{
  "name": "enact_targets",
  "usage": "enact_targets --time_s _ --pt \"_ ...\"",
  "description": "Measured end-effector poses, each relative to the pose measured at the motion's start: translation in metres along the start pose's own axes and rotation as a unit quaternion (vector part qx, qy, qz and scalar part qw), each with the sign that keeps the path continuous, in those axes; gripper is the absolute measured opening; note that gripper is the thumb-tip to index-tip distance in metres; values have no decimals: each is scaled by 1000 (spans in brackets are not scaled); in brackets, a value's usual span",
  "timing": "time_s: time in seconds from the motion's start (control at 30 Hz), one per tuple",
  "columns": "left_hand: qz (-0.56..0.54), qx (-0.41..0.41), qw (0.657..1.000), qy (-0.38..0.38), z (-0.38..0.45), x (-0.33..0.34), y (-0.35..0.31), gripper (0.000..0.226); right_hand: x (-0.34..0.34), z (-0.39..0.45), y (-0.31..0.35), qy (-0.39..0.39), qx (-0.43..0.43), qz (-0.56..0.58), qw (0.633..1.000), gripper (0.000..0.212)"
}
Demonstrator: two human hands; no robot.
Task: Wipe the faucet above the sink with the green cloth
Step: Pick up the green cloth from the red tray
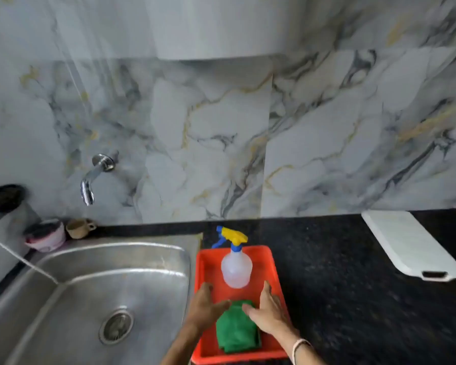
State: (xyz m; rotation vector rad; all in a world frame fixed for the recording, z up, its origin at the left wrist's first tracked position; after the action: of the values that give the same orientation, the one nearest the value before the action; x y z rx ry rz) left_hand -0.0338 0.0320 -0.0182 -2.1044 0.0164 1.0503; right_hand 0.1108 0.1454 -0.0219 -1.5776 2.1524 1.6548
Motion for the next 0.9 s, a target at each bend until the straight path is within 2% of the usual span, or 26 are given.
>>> enact_targets --time_s 0.1,0.17,0.23,0.3,0.37,0.43,0.5,0.57,0.67,0.7,0.8,0.83,0.9 --pt "74 -68 995 25 -7 30 15 48 17 5 -23 18 54 -31 998 95" --pt "55 -112 992 29 -13 44 18 49 23 5 -27 -5 52 -24 998 74" --pt "7 -142 990 22 -15 50 16 48 27 6 -28 -16 44 -2 999 53" --pt "-60 -173 983 28 -18 50 16 50 29 8 -31 -14 58 58 997 53" --pt "-180 -182 965 55 -23 47 15 56 31 9 -33 -1 91 179 980 61" --pt "-303 -139 938 92 -29 35 9 65 29 5 -22 23 103 334 937 57" --pt "-406 -90 903 110 -31 9 8 68 26 -3 6 56 62 449 890 52" --pt "-473 -42 870 137 -32 -25 6 64 27 -14 47 85 6 504 860 48" --pt "-518 27 843 144 -31 -85 7 59 47 -28 115 121 -44 553 823 46" --pt "-527 43 837 138 -29 -107 8 58 58 -31 137 142 -46 580 801 47" --pt "-525 75 843 92 -19 -176 18 58 89 -31 204 188 -52 648 736 48" --pt "-511 79 853 64 -13 -200 23 58 97 -30 226 192 -65 652 730 48" --pt "-442 104 891 -8 -2 -251 33 49 111 -23 267 177 -89 639 743 49"
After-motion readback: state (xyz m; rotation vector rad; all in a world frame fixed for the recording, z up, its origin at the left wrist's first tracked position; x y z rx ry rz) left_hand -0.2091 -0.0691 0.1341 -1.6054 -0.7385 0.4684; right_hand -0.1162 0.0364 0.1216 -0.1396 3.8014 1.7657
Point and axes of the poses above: each hand's wrist, its own z-axis towards the middle knuckle, its own x-axis out of the palm, y = z × x, the point moved 5 cm from there along z, towards the middle knuckle, and after that the axes turned 10 degrees about z, right-handed, at the moved point
